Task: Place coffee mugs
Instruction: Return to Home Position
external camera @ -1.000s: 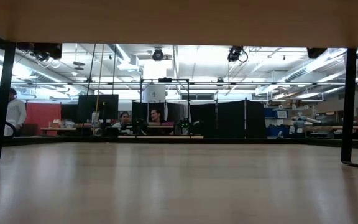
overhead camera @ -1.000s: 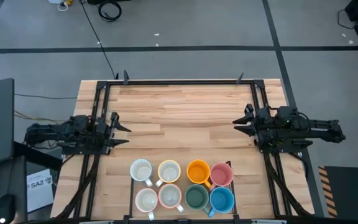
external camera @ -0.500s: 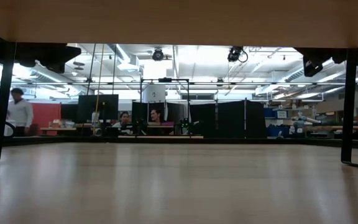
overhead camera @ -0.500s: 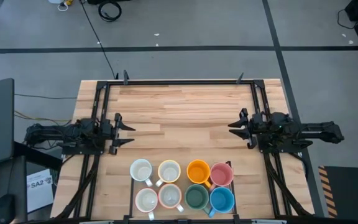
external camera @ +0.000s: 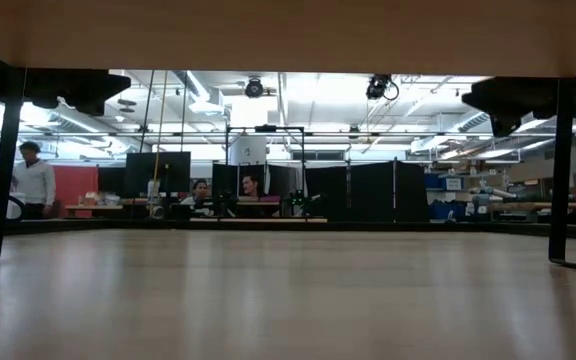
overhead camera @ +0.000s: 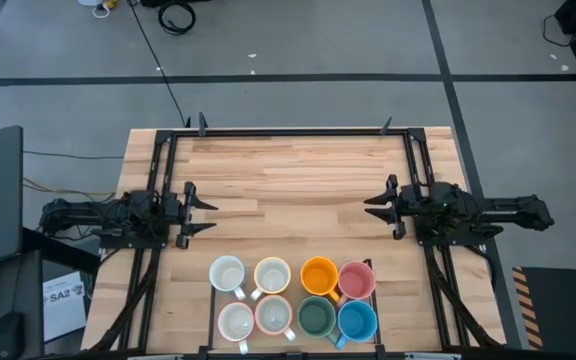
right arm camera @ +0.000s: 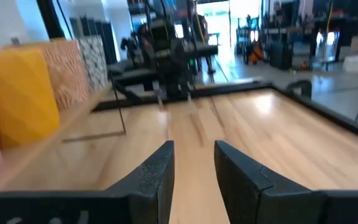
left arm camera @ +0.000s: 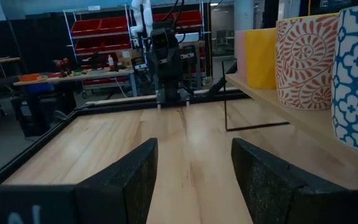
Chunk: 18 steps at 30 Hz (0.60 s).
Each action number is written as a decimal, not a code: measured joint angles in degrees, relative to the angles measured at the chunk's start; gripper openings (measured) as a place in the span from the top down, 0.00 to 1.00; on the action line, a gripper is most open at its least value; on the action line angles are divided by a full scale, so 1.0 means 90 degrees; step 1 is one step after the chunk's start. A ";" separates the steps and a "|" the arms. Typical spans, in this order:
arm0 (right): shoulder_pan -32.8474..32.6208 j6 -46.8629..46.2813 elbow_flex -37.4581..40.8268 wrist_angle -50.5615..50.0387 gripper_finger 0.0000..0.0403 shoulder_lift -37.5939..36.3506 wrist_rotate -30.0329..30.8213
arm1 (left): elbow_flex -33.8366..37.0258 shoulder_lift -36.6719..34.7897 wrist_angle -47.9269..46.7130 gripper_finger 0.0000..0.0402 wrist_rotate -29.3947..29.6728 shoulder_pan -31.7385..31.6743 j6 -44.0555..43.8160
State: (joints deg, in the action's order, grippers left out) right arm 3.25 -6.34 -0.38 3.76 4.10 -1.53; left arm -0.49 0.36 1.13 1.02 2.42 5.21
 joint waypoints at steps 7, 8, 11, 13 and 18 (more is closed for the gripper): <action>0.0000 0.0192 0.0000 -0.0297 0.70 0.0041 0.0050 | 0.0002 0.0000 -0.0012 0.47 -0.0006 0.0000 -0.0001; 0.0000 0.0235 0.0000 -0.0293 0.70 0.0044 0.0050 | 0.0002 0.0000 -0.0012 0.47 -0.0007 0.0000 0.0001; 0.0000 0.0250 0.0000 -0.0287 0.70 0.0044 0.0050 | 0.0005 0.0000 0.0002 0.47 -0.0010 0.0000 -0.0002; 0.0000 0.0170 0.0000 -0.0285 0.70 0.0044 0.0050 | 0.0007 0.0000 0.0099 0.47 -0.0017 0.0000 -0.0002; 0.0000 0.0110 0.0000 -0.0285 0.70 0.0044 0.0050 | 0.0010 -0.0005 0.0430 0.47 -0.0052 0.0000 -0.0002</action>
State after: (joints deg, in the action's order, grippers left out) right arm 3.25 -5.34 -0.38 1.19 4.49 -1.08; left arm -0.40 0.32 5.00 0.55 2.42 5.19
